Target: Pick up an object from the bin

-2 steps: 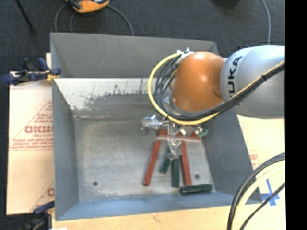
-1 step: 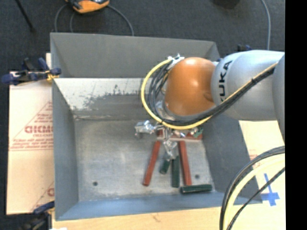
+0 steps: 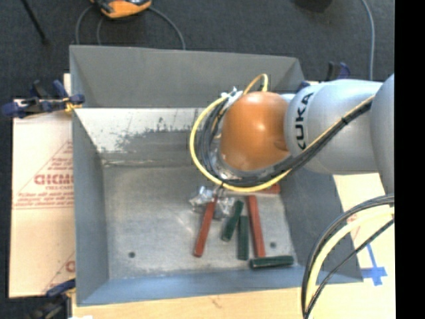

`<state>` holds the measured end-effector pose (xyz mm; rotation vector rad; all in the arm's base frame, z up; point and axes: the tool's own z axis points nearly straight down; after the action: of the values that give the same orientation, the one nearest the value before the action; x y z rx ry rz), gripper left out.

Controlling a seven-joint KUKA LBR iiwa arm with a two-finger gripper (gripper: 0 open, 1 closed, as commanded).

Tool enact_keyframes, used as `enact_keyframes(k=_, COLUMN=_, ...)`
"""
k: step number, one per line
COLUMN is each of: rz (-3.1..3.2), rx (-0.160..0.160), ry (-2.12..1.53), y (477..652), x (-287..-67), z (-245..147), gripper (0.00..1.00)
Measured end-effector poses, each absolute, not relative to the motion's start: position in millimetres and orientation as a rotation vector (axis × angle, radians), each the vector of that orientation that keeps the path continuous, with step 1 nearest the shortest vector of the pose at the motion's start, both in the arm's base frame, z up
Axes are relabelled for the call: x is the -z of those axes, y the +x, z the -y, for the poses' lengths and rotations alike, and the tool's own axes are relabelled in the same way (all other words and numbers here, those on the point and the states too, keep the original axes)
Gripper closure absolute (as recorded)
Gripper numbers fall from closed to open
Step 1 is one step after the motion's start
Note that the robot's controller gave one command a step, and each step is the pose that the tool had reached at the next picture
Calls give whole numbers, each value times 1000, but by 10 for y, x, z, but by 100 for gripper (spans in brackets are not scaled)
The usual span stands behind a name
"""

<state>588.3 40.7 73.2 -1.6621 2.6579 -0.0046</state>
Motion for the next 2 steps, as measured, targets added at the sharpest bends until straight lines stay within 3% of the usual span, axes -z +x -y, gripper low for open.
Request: enact_keyframes(k=2, rz=-2658, rx=4, ry=-1659, y=5883, x=-750, z=-406, gripper=100)
